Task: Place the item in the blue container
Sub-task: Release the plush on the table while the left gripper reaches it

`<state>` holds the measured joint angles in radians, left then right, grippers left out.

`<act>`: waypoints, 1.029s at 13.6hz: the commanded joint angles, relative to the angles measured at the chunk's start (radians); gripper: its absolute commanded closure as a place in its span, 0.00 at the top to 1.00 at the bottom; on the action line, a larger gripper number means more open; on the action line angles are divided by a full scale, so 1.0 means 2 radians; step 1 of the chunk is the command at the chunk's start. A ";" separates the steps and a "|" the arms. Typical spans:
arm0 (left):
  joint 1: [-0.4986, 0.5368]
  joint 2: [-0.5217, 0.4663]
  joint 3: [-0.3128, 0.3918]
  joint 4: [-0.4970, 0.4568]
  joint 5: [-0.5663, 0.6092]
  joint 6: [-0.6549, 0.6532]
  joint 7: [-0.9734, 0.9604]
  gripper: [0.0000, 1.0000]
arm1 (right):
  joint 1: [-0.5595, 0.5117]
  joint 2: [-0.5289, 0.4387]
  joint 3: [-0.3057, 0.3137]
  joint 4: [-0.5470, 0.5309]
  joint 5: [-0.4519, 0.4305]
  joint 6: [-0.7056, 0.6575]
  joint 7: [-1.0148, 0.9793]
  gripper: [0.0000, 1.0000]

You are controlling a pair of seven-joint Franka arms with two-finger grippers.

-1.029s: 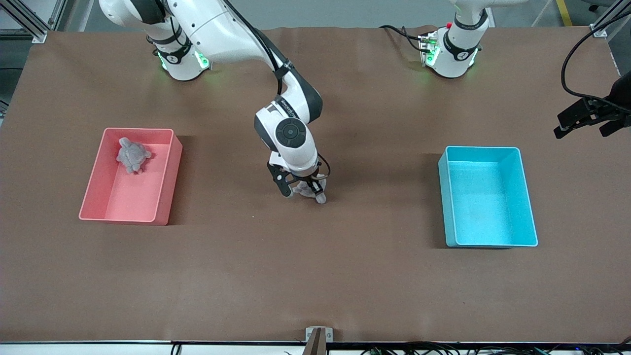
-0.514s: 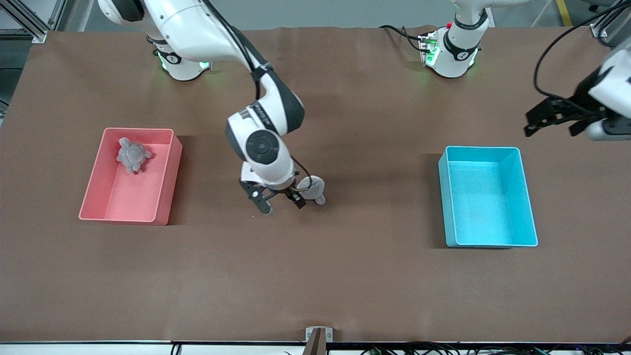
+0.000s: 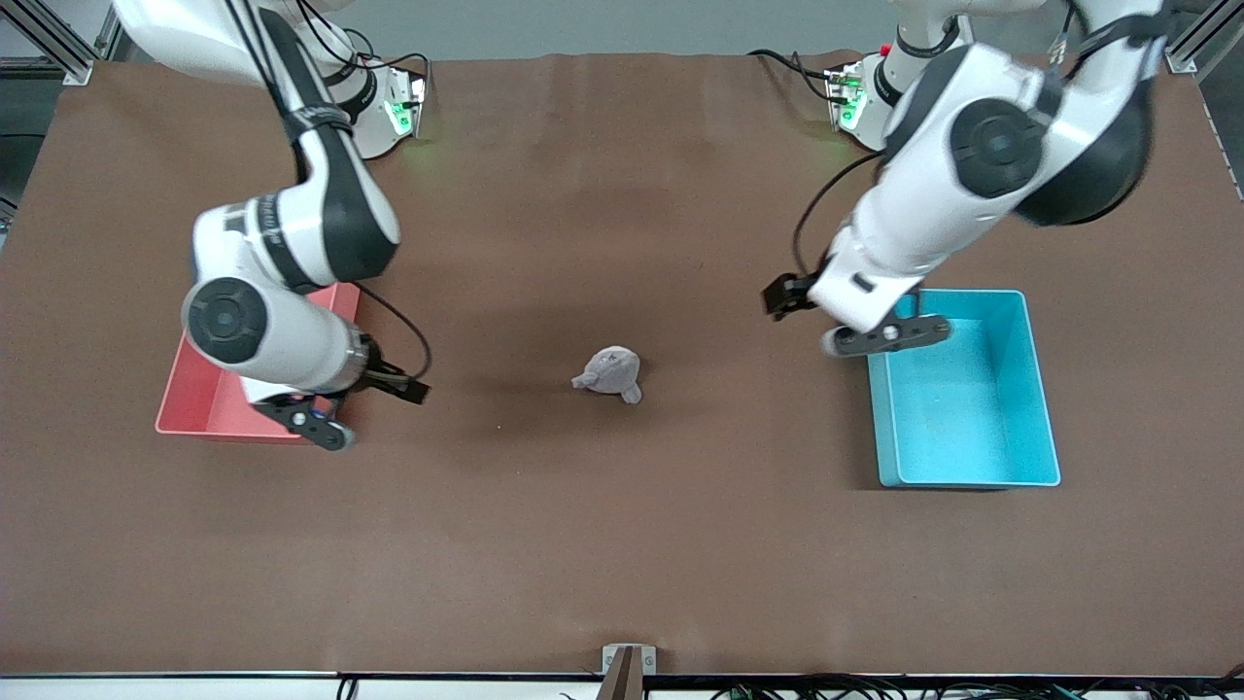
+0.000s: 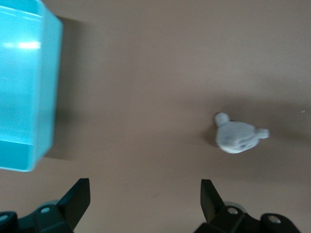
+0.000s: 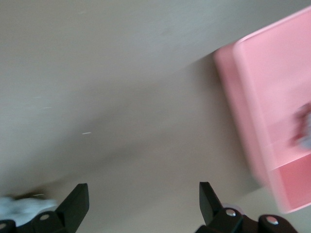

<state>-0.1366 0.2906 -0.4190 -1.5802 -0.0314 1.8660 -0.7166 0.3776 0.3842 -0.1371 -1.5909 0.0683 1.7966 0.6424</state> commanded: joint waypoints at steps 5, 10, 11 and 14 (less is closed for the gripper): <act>-0.104 0.124 0.000 0.007 0.074 0.197 -0.185 1.00 | -0.146 -0.130 0.012 -0.177 -0.049 0.033 -0.207 1.00; -0.130 0.192 0.010 0.009 0.084 0.296 -0.199 1.00 | -0.223 -0.168 0.012 -0.307 -0.055 0.138 -0.313 1.00; -0.137 0.201 0.016 0.009 0.084 0.304 -0.199 1.00 | -0.235 -0.168 0.012 -0.326 -0.055 0.161 -0.327 1.00; -0.150 0.212 0.025 0.009 0.080 0.313 -0.199 1.00 | -0.250 -0.168 0.013 -0.374 -0.054 0.211 -0.331 1.00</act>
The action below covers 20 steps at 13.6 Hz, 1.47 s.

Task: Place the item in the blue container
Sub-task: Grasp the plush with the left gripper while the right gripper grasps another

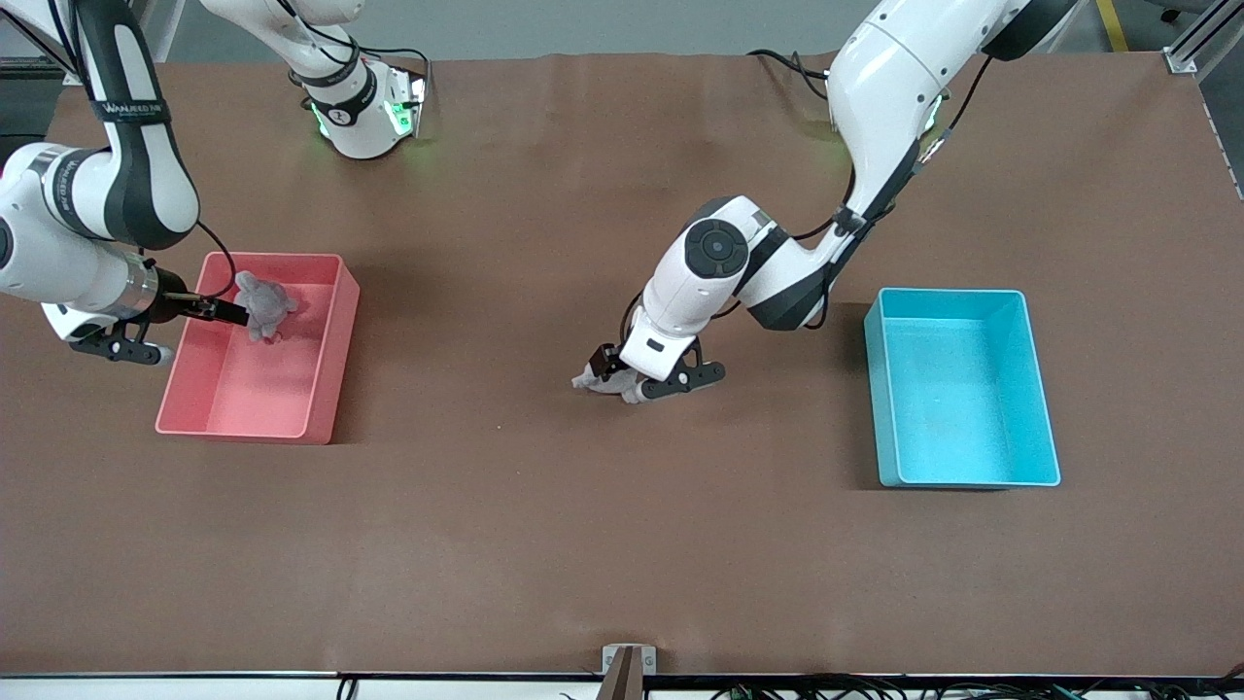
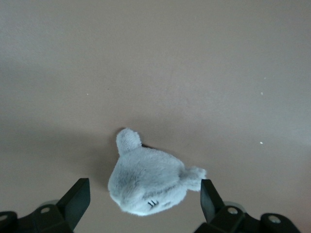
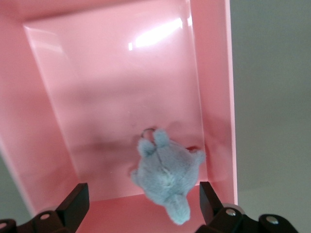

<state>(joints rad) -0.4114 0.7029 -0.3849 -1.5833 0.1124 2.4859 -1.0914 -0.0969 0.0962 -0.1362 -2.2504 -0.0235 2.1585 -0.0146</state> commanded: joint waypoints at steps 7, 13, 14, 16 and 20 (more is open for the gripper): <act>-0.022 0.037 0.008 0.011 0.008 0.003 -0.010 1.00 | -0.016 -0.010 0.011 -0.099 -0.009 0.123 -0.004 1.00; -0.024 0.057 0.008 0.017 0.006 0.026 -0.011 1.00 | -0.034 0.015 0.011 -0.100 -0.010 0.143 -0.010 1.00; -0.024 0.060 0.008 0.017 0.004 0.042 -0.012 1.00 | -0.035 0.018 0.011 -0.100 -0.010 0.143 -0.010 0.99; -0.024 0.067 0.008 0.018 0.004 0.069 -0.012 1.00 | -0.035 0.024 0.011 -0.101 -0.010 0.143 -0.010 0.97; -0.025 0.077 0.008 0.018 0.004 0.096 -0.013 1.00 | -0.036 0.030 0.011 -0.101 -0.010 0.142 -0.009 0.94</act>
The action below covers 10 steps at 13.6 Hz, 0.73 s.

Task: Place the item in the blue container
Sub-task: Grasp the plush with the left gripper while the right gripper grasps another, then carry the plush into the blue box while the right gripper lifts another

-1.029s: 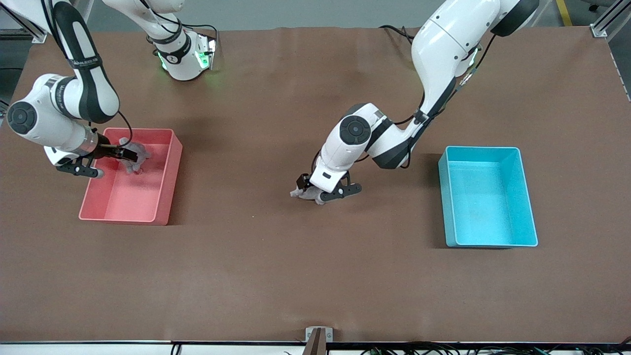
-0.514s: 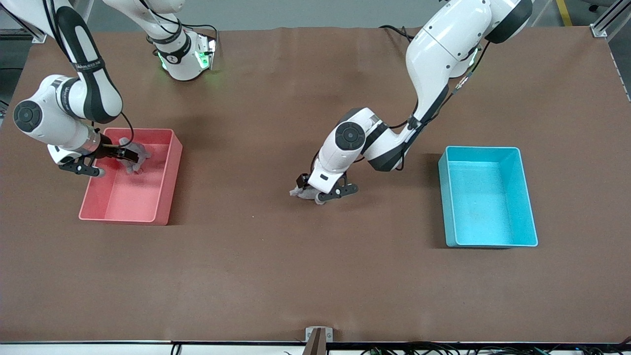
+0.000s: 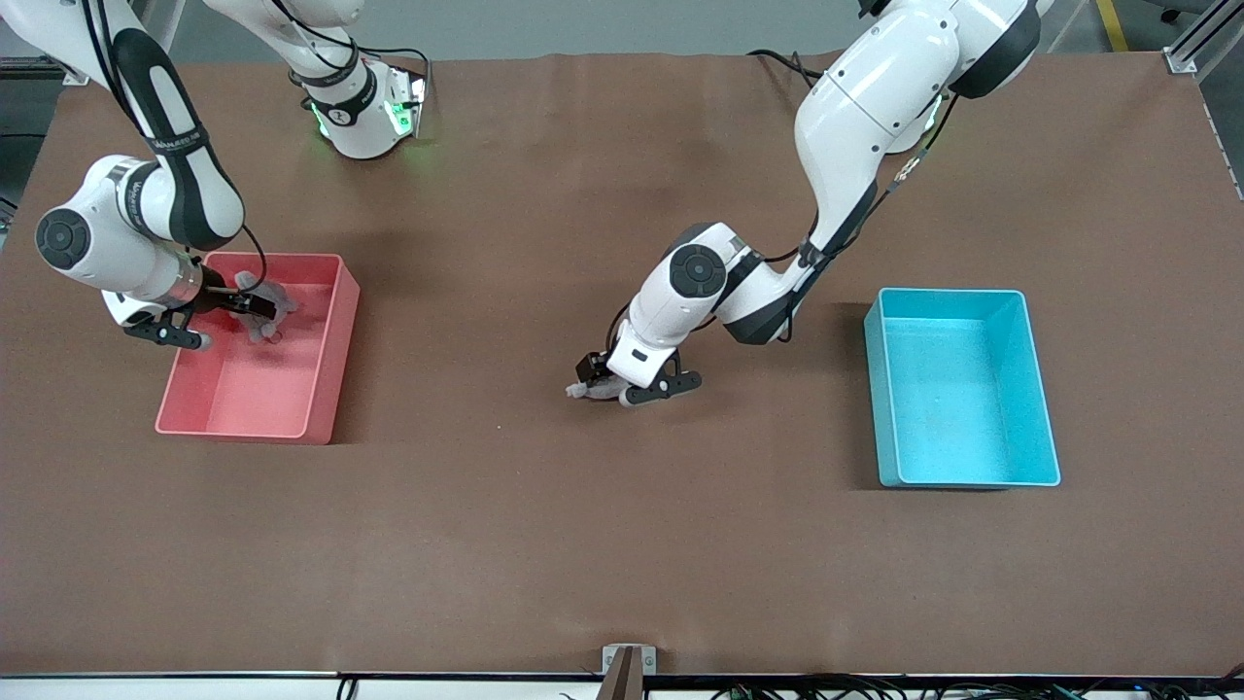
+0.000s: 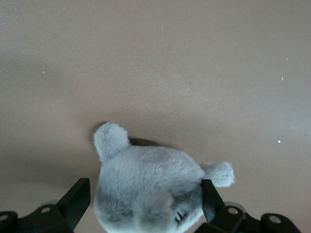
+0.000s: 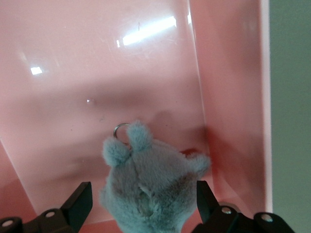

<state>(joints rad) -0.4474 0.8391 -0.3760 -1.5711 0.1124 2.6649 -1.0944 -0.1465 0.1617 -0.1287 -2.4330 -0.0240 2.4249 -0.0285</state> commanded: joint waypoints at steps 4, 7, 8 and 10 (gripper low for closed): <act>-0.012 0.010 0.004 0.012 -0.002 0.007 -0.022 0.73 | -0.011 0.002 0.008 -0.010 -0.009 0.007 -0.002 0.86; -0.011 0.008 0.004 0.012 -0.004 0.007 -0.026 0.41 | -0.012 0.004 0.008 -0.010 -0.009 0.004 -0.001 0.78; -0.011 0.007 0.004 0.012 -0.004 0.007 -0.026 0.33 | -0.012 0.005 0.008 -0.010 -0.009 0.003 -0.001 0.76; -0.010 0.003 0.004 0.012 -0.003 0.007 -0.026 0.25 | -0.012 0.005 0.008 -0.010 -0.009 0.002 -0.001 0.68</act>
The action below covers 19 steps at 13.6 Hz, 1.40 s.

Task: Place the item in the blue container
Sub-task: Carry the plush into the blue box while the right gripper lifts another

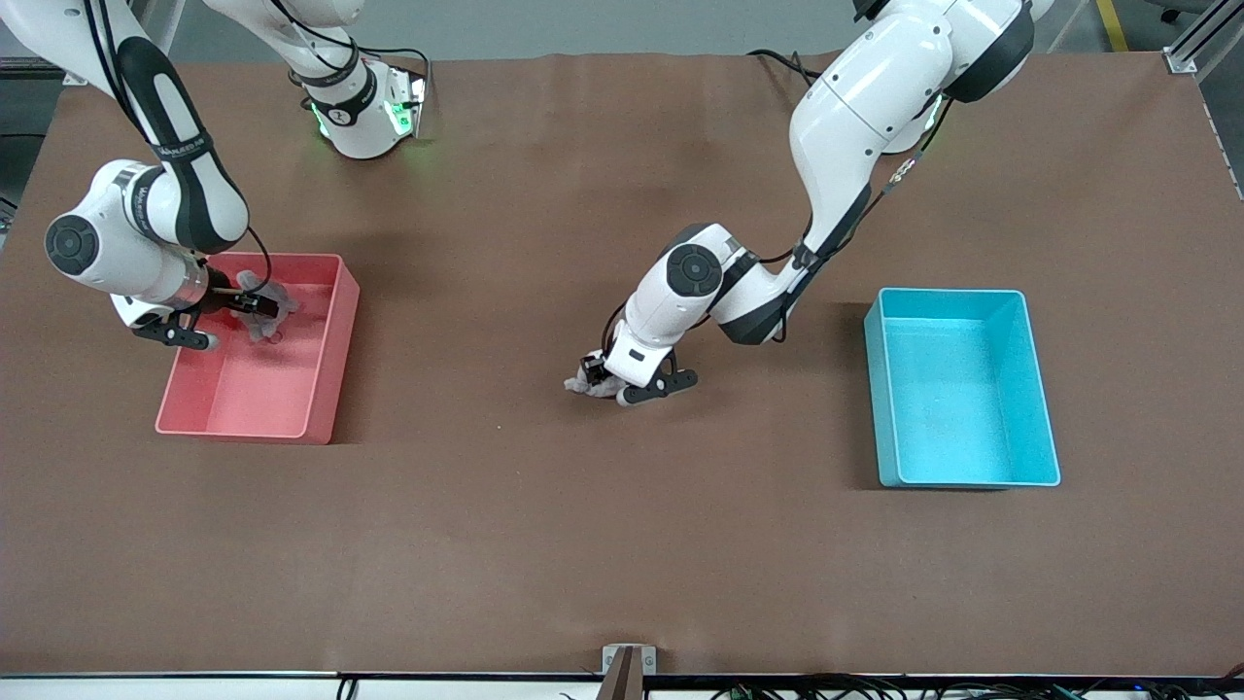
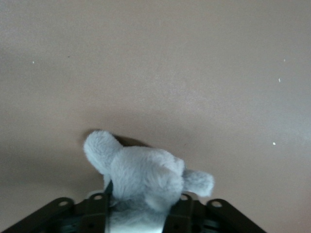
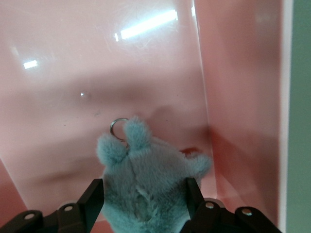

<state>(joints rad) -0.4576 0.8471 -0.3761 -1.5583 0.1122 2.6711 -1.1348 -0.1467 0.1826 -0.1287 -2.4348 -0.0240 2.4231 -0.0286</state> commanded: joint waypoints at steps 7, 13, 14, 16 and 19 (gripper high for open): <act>0.058 -0.122 0.003 -0.051 0.001 -0.057 0.009 0.23 | -0.013 -0.005 0.008 -0.008 -0.009 0.001 0.000 0.32; 0.151 -0.265 -0.001 -0.148 0.001 -0.186 0.151 0.22 | -0.017 -0.008 0.008 0.005 -0.008 -0.029 0.001 0.03; 0.170 -0.284 -0.001 -0.157 0.001 -0.210 0.187 0.22 | -0.016 -0.011 0.009 0.019 -0.008 -0.049 0.001 0.03; 0.210 -0.318 -0.001 -0.179 0.001 -0.248 0.263 0.22 | -0.015 -0.020 0.011 0.048 -0.008 -0.089 0.001 0.03; 0.271 -0.345 -0.001 -0.214 0.001 -0.253 0.375 0.22 | 0.000 -0.026 0.012 0.124 -0.008 -0.181 0.005 0.03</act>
<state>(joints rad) 0.0247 0.2134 -0.3711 -1.9132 0.1122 2.1633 -0.5011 -0.1540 0.1565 -0.1178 -2.2715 -0.0240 2.1750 -0.0284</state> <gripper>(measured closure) 0.753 0.899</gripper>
